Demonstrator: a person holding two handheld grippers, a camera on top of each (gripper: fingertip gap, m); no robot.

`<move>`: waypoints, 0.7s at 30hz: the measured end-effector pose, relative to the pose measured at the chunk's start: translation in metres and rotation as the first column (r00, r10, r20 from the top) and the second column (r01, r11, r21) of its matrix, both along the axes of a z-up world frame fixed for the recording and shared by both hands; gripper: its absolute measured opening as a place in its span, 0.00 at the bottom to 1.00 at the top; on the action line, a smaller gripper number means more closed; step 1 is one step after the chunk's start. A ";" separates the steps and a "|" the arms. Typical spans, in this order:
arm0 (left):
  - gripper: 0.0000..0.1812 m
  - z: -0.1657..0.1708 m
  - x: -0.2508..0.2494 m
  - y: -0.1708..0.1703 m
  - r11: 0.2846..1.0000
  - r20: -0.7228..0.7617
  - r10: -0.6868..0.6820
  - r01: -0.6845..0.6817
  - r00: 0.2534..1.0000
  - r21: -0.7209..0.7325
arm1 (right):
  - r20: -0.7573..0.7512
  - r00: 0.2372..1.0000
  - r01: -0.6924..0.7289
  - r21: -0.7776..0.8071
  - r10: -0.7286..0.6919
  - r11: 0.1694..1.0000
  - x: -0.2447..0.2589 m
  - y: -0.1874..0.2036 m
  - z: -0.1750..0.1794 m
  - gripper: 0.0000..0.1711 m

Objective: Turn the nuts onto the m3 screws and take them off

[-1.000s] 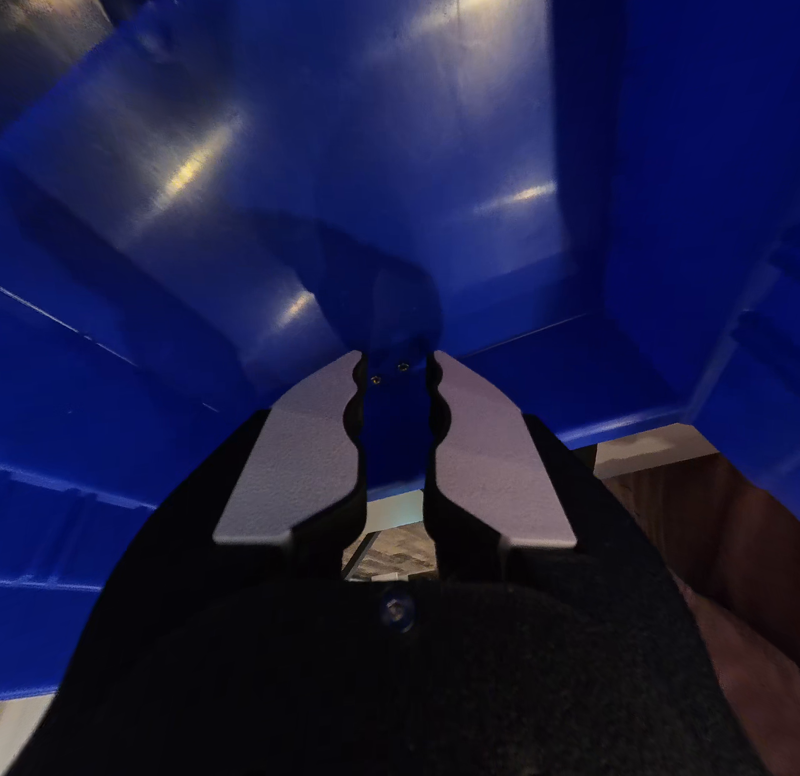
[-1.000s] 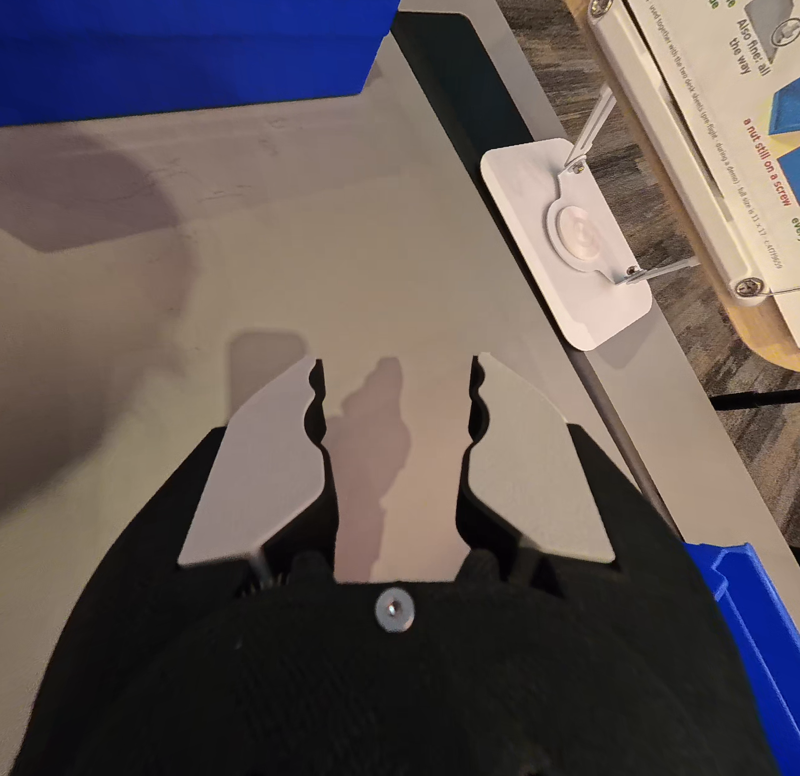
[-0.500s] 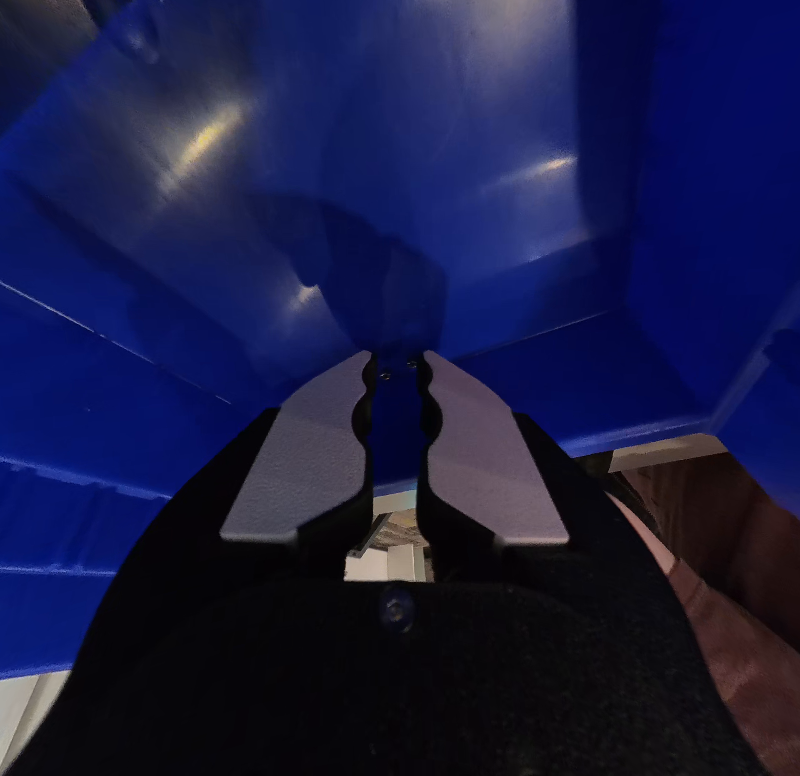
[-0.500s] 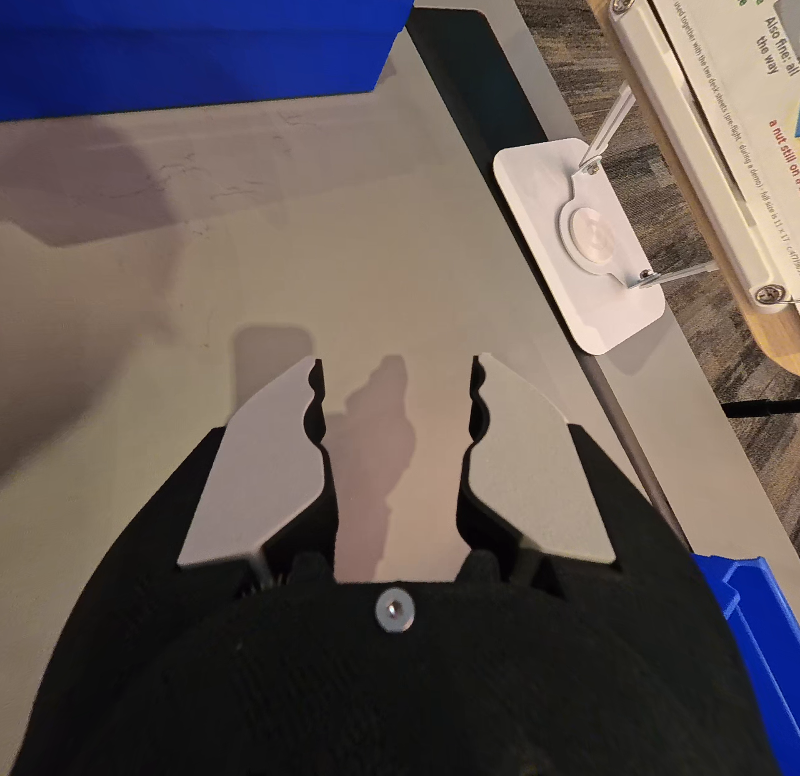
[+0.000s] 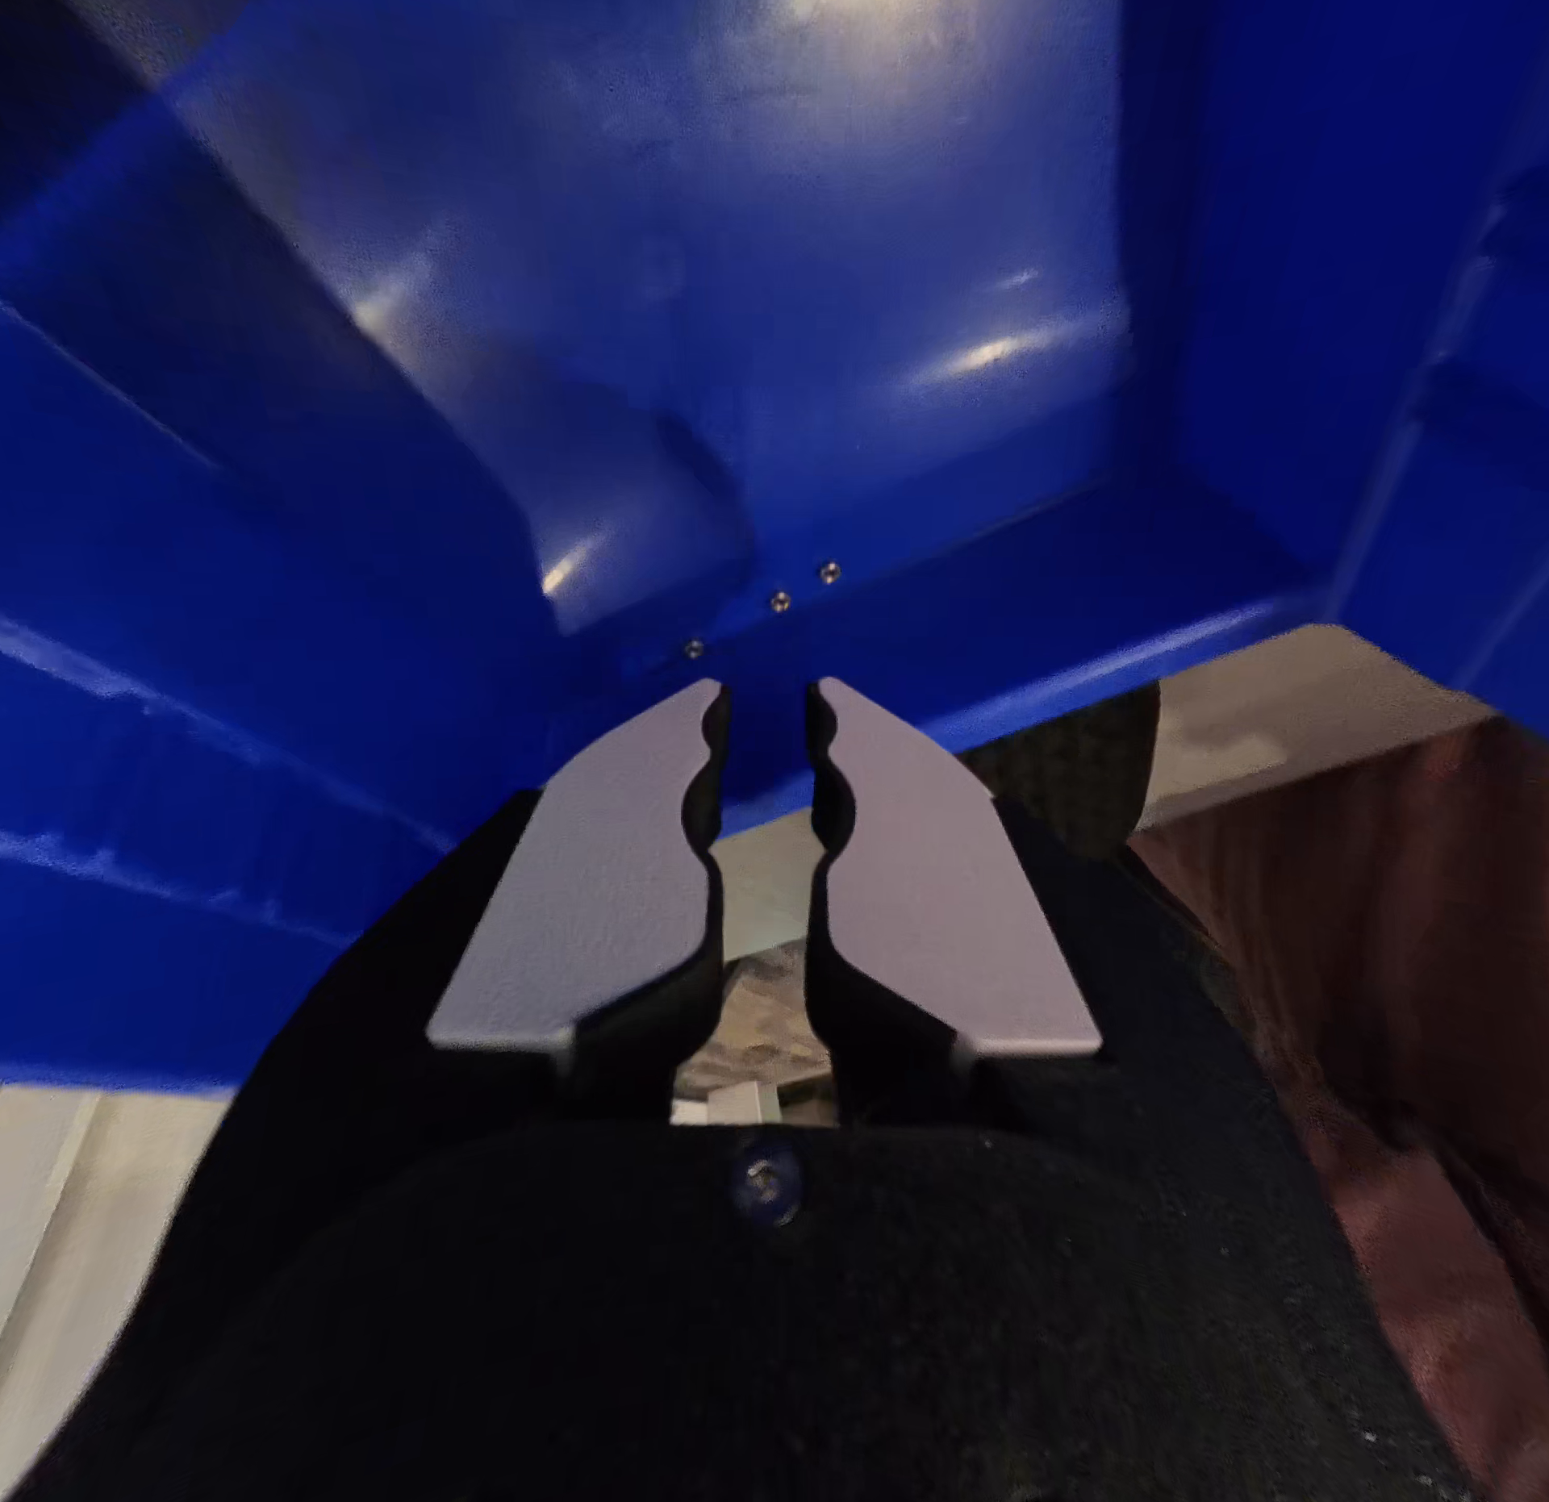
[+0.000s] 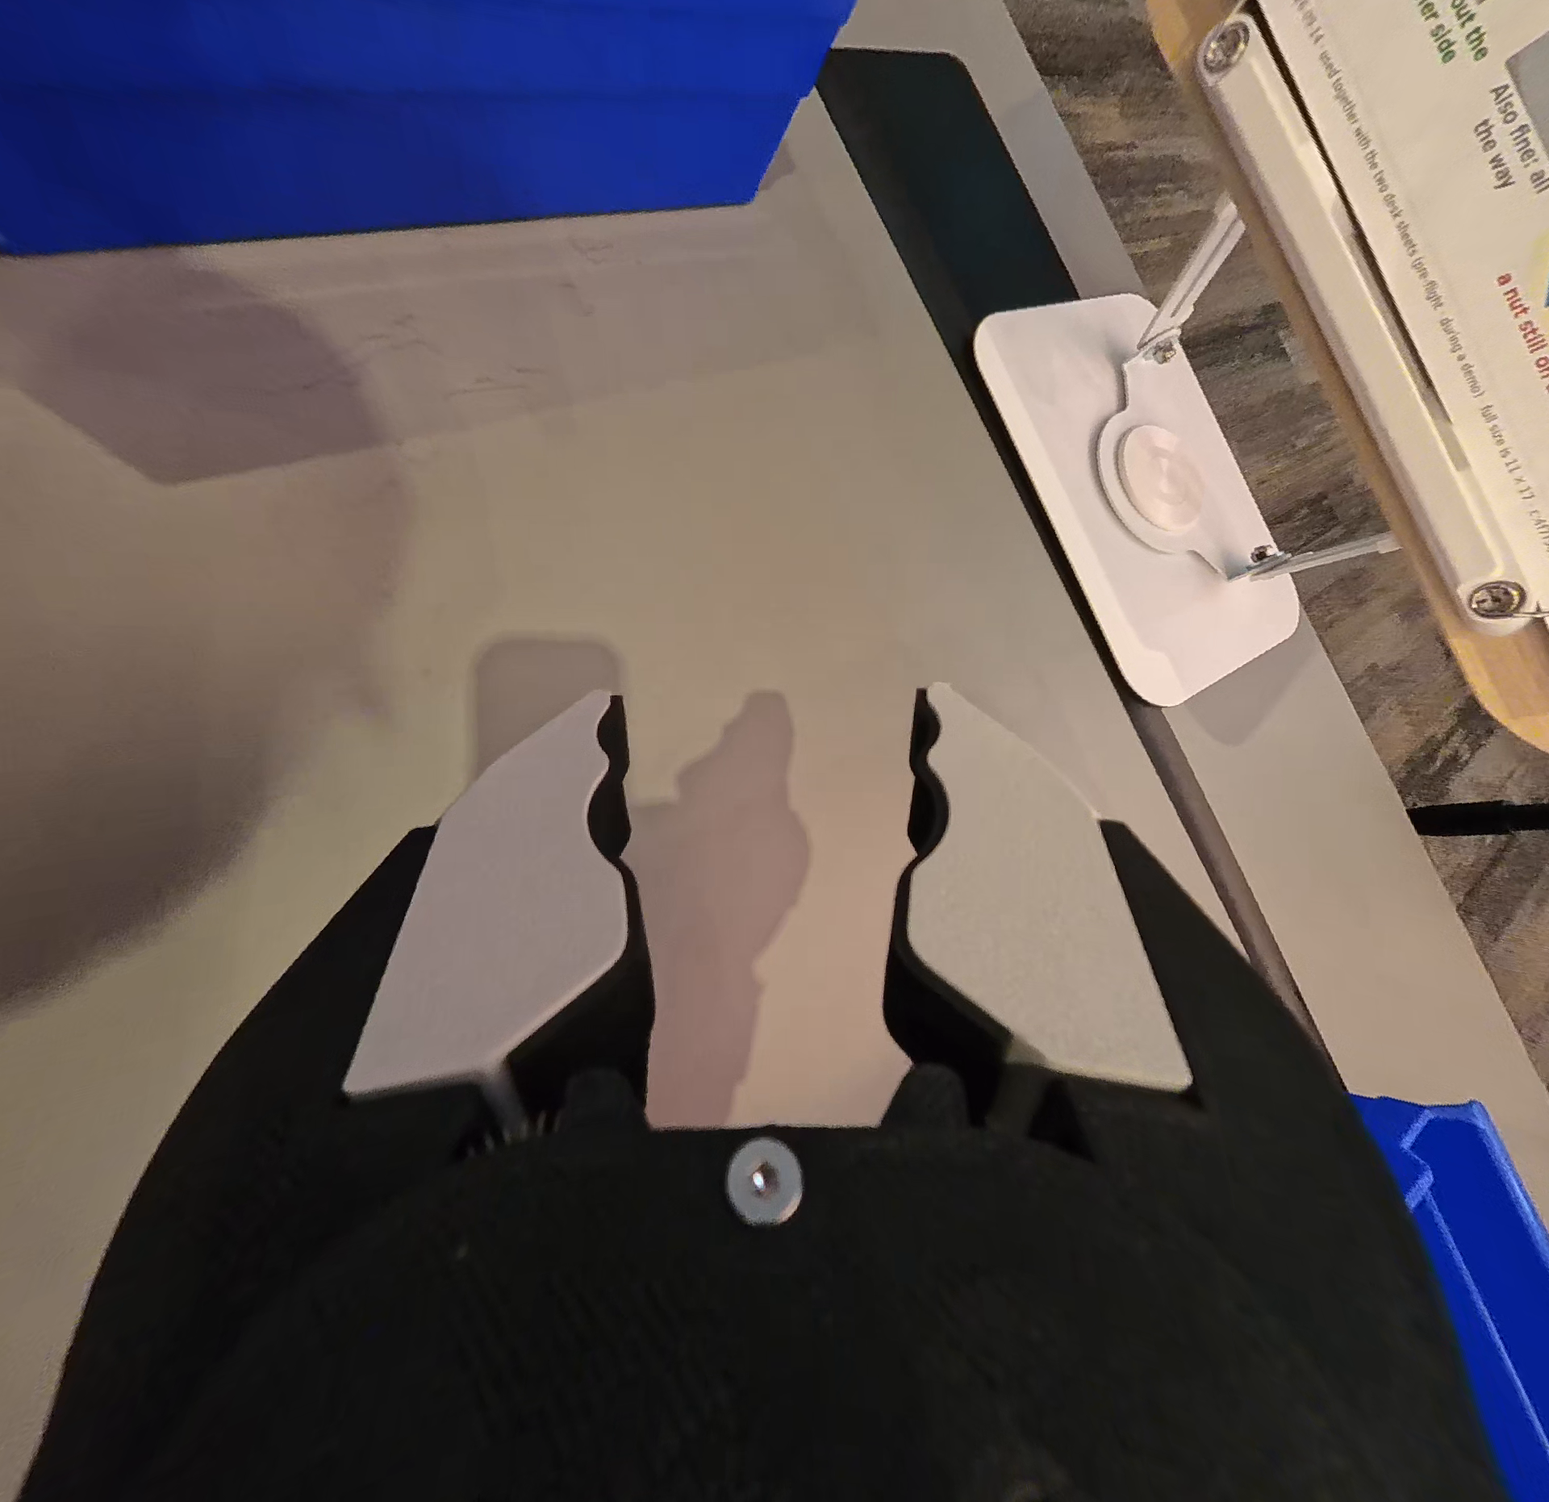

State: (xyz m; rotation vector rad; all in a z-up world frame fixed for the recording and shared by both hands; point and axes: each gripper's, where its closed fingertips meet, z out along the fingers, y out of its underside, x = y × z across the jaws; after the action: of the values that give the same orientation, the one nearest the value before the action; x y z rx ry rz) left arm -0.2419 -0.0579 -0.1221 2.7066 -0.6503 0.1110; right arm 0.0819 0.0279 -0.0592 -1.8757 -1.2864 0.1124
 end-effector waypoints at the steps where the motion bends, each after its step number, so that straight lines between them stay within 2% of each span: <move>1: 0.09 0.004 -0.002 0.002 1.000 -0.002 -0.005 0.005 1.000 -0.008 | 0.002 1.000 -0.006 0.000 0.006 1.000 0.000 0.000 0.000 0.39; 3: 0.08 0.009 -0.001 0.009 1.000 0.016 -0.001 0.001 1.000 0.024 | -0.004 1.000 -0.009 -0.002 0.009 1.000 -0.001 -0.001 0.001 0.39; 5: 0.02 0.013 -0.002 0.010 0.998 0.019 0.032 -0.033 0.999 0.052 | -0.018 1.000 -0.014 -0.018 0.014 1.000 -0.003 -0.003 -0.001 0.39; 7: 0.05 0.012 -0.004 0.008 0.997 0.005 0.032 -0.032 0.999 0.073 | -0.014 1.000 -0.017 -0.036 0.017 0.999 -0.005 -0.004 -0.006 0.39; 9: 0.10 0.006 -0.015 0.003 0.998 -0.062 0.013 -0.009 0.998 0.056 | 0.010 1.000 -0.018 -0.033 0.018 0.999 -0.005 -0.004 -0.010 0.39; 12: 0.12 -0.007 -0.014 -0.005 0.996 -0.060 0.083 -0.081 0.995 0.032 | 0.027 1.000 -0.014 -0.016 0.014 1.000 -0.006 -0.003 -0.010 0.40; 14: 0.12 -0.015 -0.013 -0.008 0.995 -0.071 0.098 -0.098 0.993 0.000 | 0.018 1.000 -0.020 -0.021 0.021 1.000 -0.008 -0.005 -0.010 0.40; 17: 0.12 -0.021 -0.022 -0.002 0.999 -0.130 0.039 -0.039 0.991 -0.001 | 0.011 0.999 -0.031 -0.034 0.031 0.999 -0.011 -0.008 -0.012 0.40; 21: 0.11 -0.023 -0.020 -0.010 0.991 -0.132 0.078 -0.091 0.988 -0.096 | 0.020 0.999 -0.043 -0.032 0.044 0.999 -0.013 -0.010 -0.013 0.40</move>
State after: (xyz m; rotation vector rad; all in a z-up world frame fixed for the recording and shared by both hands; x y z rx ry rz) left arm -0.2621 -0.0683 -0.1452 2.6175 -0.4792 -0.0077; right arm 0.0686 0.0183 -0.0720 -1.8806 -1.3467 0.1372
